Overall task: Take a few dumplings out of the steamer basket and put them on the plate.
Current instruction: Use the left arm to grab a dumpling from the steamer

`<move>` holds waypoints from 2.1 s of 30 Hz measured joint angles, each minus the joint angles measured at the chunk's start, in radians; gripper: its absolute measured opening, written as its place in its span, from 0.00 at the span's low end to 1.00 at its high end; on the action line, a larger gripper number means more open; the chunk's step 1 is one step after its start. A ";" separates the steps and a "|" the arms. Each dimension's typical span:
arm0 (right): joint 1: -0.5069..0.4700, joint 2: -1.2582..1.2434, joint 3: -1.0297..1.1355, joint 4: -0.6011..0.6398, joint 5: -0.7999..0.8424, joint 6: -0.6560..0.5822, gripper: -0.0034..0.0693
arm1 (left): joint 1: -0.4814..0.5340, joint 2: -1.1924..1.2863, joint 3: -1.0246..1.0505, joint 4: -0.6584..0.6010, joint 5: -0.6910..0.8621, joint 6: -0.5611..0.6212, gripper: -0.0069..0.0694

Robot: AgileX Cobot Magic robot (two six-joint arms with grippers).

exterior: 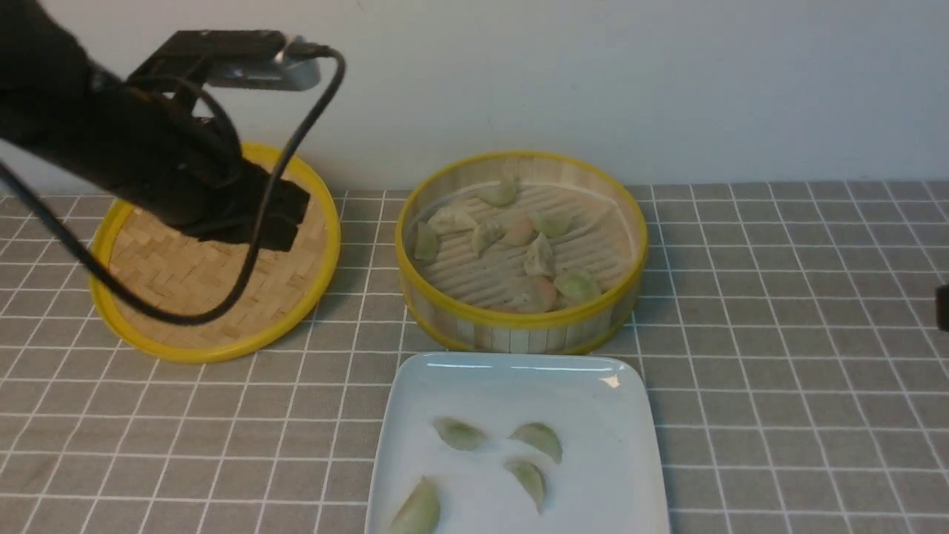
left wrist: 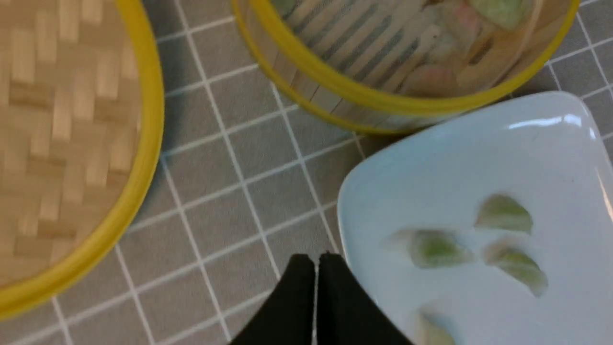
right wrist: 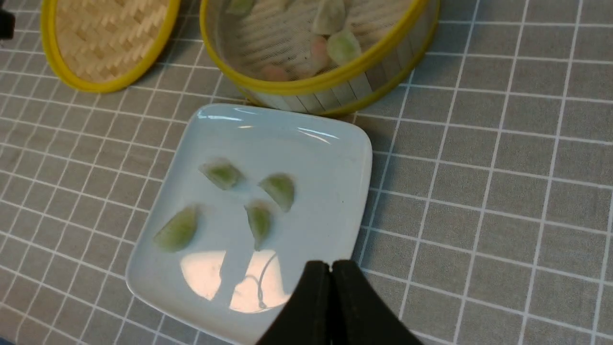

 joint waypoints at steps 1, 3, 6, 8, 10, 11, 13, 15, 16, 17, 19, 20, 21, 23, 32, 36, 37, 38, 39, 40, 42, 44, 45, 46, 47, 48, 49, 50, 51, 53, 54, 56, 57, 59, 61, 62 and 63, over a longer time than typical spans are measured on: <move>0.000 0.022 -0.003 -0.001 0.003 -0.004 0.03 | -0.012 0.056 -0.068 0.009 0.024 -0.004 0.08; 0.000 0.040 -0.003 -0.006 0.007 -0.004 0.03 | -0.031 0.148 -0.168 0.030 0.077 -0.006 0.08; 0.000 0.044 -0.003 -0.007 0.011 -0.005 0.03 | -0.053 0.273 -0.342 0.058 0.151 -0.001 0.08; 0.000 0.043 -0.005 -0.007 0.012 -0.002 0.03 | -0.083 0.437 -0.552 0.090 0.234 0.006 0.08; 0.000 0.043 -0.006 -0.007 0.012 0.005 0.03 | -0.100 0.528 -0.682 0.104 0.249 0.006 0.08; 0.000 0.041 -0.006 -0.007 0.012 0.008 0.03 | -0.112 0.592 -0.788 0.112 0.254 0.007 0.08; 0.000 0.041 -0.007 -0.007 0.012 0.023 0.03 | -0.127 0.669 -0.880 0.128 0.254 0.007 0.08; 0.000 0.039 -0.007 -0.007 0.012 0.046 0.03 | -0.145 0.760 -1.006 0.151 0.259 0.016 0.09; 0.000 0.037 -0.007 -0.007 0.012 0.058 0.03 | -0.152 0.797 -1.057 0.159 0.261 0.027 0.10; 0.000 0.035 -0.007 -0.007 0.012 0.070 0.03 | -0.159 0.830 -1.105 0.166 0.262 0.034 0.11; 0.000 0.034 -0.007 -0.007 0.012 0.088 0.03 | -0.167 0.884 -1.181 0.180 0.264 0.047 0.15; 0.000 0.034 -0.008 -0.007 0.012 0.096 0.03 | -0.168 0.904 -1.208 0.183 0.264 0.053 0.18; 0.000 0.034 -0.008 -0.007 0.012 0.101 0.03 | -0.169 0.918 -1.222 0.184 0.265 0.058 0.20; 0.000 0.034 -0.008 -0.007 0.012 0.111 0.03 | -0.169 0.939 -1.237 0.186 0.266 0.076 0.27; 0.000 0.034 -0.009 -0.007 0.013 0.121 0.03 | -0.169 1.020 -1.243 0.207 0.235 0.140 0.61; 0.000 0.034 -0.009 -0.006 0.013 0.121 0.03 | -0.169 1.041 -1.243 0.208 0.188 0.158 0.66; 0.000 0.034 -0.009 -0.006 0.013 0.121 0.03 | -0.169 1.047 -1.243 0.208 0.174 0.164 0.66; 0.000 0.034 -0.009 -0.005 0.013 0.121 0.03 | -0.169 1.052 -1.244 0.208 0.169 0.166 0.66; 0.000 0.034 -0.009 0.001 0.013 0.121 0.03 | -0.169 1.060 -1.244 0.208 0.165 0.171 0.66; 0.000 0.034 -0.009 0.001 0.013 0.121 0.03 | -0.169 1.066 -1.244 0.209 0.162 0.173 0.66; 0.000 0.034 -0.009 0.003 0.014 0.121 0.03 | -0.169 1.068 -1.245 0.209 0.159 0.174 0.66; 0.000 0.034 -0.009 0.005 0.014 0.121 0.03 | -0.169 1.076 -1.246 0.210 0.148 0.174 0.66; 0.000 0.034 -0.009 0.007 0.014 0.120 0.03 | -0.169 1.080 -1.246 0.210 0.144 0.174 0.65; 0.000 0.034 -0.009 0.008 0.014 0.118 0.03 | -0.169 1.086 -1.246 0.210 0.153 0.173 0.61; 0.000 0.034 -0.009 0.008 0.014 0.118 0.03 | -0.170 1.087 -1.246 0.210 0.154 0.173 0.59; 0.000 0.034 -0.009 0.008 0.014 0.117 0.03 | -0.173 1.095 -1.246 0.210 0.162 0.170 0.51; 0.000 0.034 -0.009 0.008 0.014 0.116 0.03 | -0.175 1.095 -1.246 0.209 0.163 0.170 0.48; 0.000 0.034 -0.009 0.008 0.014 0.116 0.03 | -0.177 1.095 -1.247 0.209 0.171 0.170 0.43; 0.000 0.034 -0.009 0.008 0.014 0.114 0.03 | -0.179 1.095 -1.247 0.211 0.179 0.170 0.37; 0.000 0.034 -0.009 0.009 0.014 0.099 0.03 | -0.184 1.095 -1.247 0.222 0.187 0.170 0.32; 0.000 0.034 -0.009 0.009 0.014 0.093 0.03 | -0.188 1.093 -1.247 0.231 0.188 0.170 0.33; 0.000 0.034 -0.009 0.009 0.014 0.090 0.03 | -0.198 1.084 -1.247 0.254 0.202 0.165 0.34; 0.000 0.034 -0.009 0.009 0.014 0.090 0.03 | -0.203 1.075 -1.246 0.262 0.219 0.155 0.34; 0.000 0.034 -0.009 0.009 0.014 0.088 0.03 | -0.213 1.048 -1.242 0.273 0.259 0.138 0.34; 0.000 0.034 -0.009 0.011 0.014 0.087 0.03 | -0.217 1.020 -1.241 0.278 0.269 0.126 0.34; 0.000 0.034 -0.009 0.012 0.014 0.082 0.03 | -0.221 0.992 -1.241 0.278 0.273 0.115 0.34; 0.000 0.034 -0.009 0.012 0.014 0.075 0.03 | -0.222 0.937 -1.241 0.273 0.276 0.100 0.34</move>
